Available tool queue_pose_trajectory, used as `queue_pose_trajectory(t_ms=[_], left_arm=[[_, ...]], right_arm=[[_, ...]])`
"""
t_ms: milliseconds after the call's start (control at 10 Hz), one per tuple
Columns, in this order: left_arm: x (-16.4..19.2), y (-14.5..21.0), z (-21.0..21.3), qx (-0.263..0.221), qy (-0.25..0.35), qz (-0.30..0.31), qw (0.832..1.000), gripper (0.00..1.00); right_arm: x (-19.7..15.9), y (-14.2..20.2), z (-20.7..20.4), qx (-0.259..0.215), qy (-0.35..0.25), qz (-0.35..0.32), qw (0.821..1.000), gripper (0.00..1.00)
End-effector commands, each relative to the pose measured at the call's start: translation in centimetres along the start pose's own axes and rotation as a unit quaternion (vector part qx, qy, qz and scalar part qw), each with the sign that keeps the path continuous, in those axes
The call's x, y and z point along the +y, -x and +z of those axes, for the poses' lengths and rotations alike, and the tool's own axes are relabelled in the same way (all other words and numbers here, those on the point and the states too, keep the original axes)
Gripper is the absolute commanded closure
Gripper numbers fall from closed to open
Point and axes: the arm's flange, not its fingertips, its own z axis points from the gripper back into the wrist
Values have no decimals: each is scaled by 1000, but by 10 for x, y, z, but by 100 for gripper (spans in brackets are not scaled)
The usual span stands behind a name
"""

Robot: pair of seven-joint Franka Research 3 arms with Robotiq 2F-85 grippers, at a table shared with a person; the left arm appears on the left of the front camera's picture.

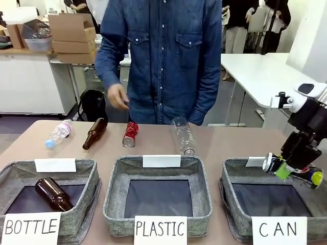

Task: Sort the can waste into the basket.
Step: Pick up the can waste from the table and place it in the right Fabric basket.

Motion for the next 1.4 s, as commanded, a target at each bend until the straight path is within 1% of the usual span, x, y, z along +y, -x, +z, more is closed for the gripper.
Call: queue_pose_trajectory(t_ms=[0, 100, 500, 600, 700, 1300], left_arm=[[0, -1, -1, -9, 8, -12, 1000, 0], [0, -1, -1, -9, 8, -12, 1000, 0], [0, -1, -1, -9, 8, -12, 1000, 0], [0, -1, -1, -9, 8, -12, 1000, 0], [0, -1, -1, -9, 8, -12, 1000, 0], [0, -1, -1, -9, 8, -12, 1000, 0]], right_arm=[[-1, 7, -13, 3, 29, 12, 999, 100], [-6, 8, -11, -1, 33, 0, 999, 100], [-12, 6, -11, 10, 49, -15, 999, 100], [-14, 5, -11, 17, 50, -19, 998, 50], [-16, 4, -10, 8, 55, -33, 998, 0], [-20, 2, -10, 6, 58, -45, 997, 0]])
